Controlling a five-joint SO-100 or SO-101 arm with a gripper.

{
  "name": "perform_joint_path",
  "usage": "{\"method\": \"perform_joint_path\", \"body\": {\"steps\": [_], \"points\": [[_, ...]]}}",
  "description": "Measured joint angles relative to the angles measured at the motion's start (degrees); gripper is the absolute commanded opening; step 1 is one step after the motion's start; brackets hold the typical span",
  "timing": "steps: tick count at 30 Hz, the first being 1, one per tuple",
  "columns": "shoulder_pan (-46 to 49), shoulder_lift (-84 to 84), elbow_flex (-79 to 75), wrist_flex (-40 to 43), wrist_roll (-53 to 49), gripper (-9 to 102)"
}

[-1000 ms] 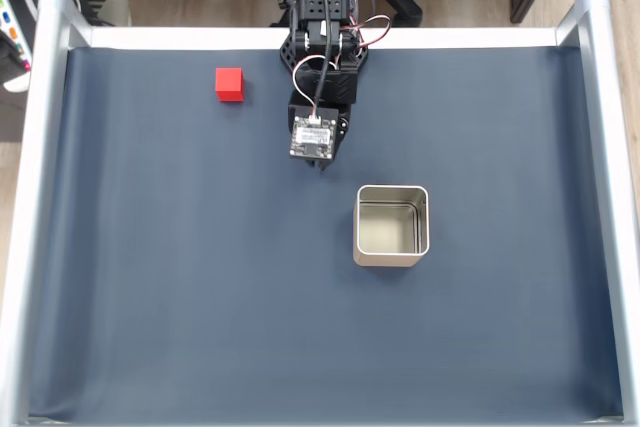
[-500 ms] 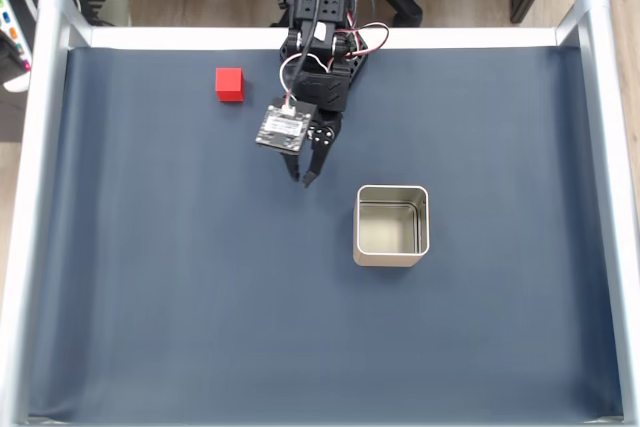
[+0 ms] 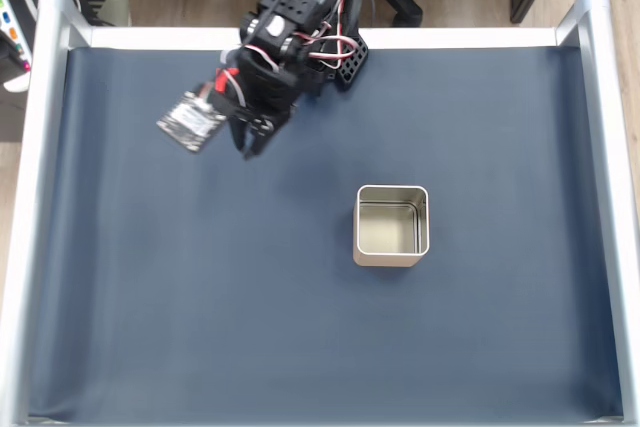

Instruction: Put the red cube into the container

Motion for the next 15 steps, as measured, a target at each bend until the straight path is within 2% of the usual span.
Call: {"method": "perform_joint_path", "body": {"steps": [7,15], "points": [[15.73,-2.72,-0.88,6.50,-3.52,4],[30.67,-2.90,-0.88,9.40,-9.93,17]]}}
